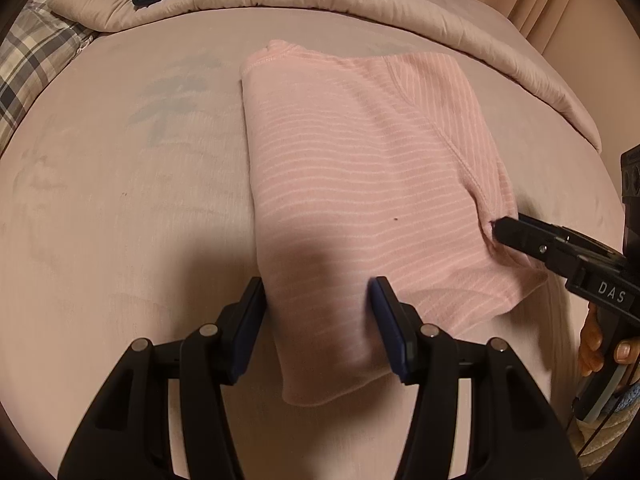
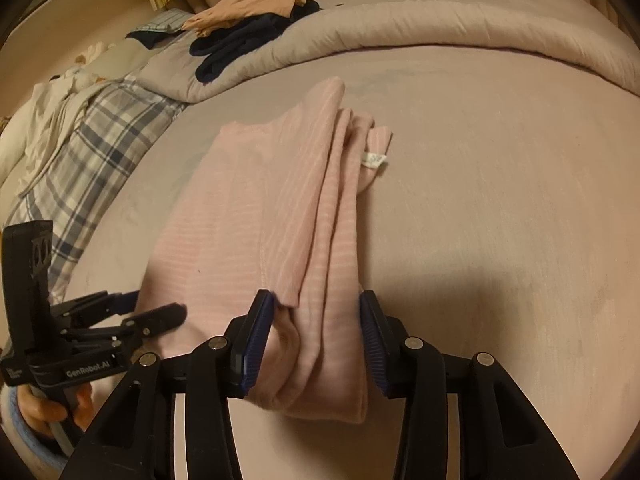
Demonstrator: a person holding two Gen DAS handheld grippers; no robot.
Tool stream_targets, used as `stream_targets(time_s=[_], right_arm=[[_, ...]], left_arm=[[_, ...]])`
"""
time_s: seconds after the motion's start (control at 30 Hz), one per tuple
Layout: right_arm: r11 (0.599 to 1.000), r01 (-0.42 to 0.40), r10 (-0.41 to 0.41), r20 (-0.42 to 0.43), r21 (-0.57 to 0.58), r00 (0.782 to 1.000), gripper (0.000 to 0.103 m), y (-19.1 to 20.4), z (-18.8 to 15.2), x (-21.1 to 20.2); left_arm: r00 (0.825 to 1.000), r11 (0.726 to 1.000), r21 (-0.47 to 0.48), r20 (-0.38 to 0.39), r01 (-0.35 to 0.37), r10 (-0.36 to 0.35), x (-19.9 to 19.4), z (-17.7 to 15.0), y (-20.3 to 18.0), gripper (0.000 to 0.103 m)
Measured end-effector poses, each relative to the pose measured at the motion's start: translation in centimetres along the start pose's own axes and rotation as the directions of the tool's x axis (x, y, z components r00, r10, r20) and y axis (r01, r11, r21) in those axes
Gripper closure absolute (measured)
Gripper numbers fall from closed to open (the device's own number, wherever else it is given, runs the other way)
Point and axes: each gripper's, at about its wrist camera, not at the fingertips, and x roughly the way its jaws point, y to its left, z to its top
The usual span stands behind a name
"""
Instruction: Fold small clothes
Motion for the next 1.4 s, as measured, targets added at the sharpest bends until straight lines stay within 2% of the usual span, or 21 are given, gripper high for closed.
stream_targets(time_s=[0.43, 0.57, 0.73, 0.9, 1.27, 1.4], right_arm=[[0.999, 0.032, -0.032, -0.032, -0.009, 0.999, 0.059, 0.4, -1.2, -0.3], [0.999, 0.037, -0.037, -0.031, -0.001, 0.999, 0.059, 0.4, -1.5, -0.7], [0.999, 0.033, -0.033, -0.031, 0.009, 0.999, 0.050, 0.7, -1.8, -1.3], [0.999, 0.035, -0.035, -0.038, -0.004, 0.999, 0.038, 1.6, -2.3, -1.7], [0.999, 0.033, -0.033, -0.015, -0.031, 0.999, 0.034, 2.7, -2.6, -3.2], [0.998, 0.029, -0.029, 0.003, -0.049, 1.000, 0.027, 3.4, -2.7, -4.1]], left_arm=[[1.000, 1.000, -0.003, 0.002, -0.011, 0.011, -1.2, -1.2, 0.0, 0.048], [1.000, 1.000, -0.007, 0.011, -0.017, 0.017, -1.9, -1.6, 0.0, 0.044], [0.999, 0.999, -0.001, 0.028, -0.042, 0.042, -2.9, -2.2, -0.1, 0.025], [0.998, 0.999, -0.009, 0.036, -0.049, 0.049, -3.8, -3.0, 0.1, 0.018], [0.994, 0.997, -0.018, 0.077, -0.071, 0.072, -6.0, -3.6, -0.1, 0.008], [0.993, 0.997, -0.022, 0.091, -0.077, 0.078, -6.9, -3.8, -0.1, 0.007]])
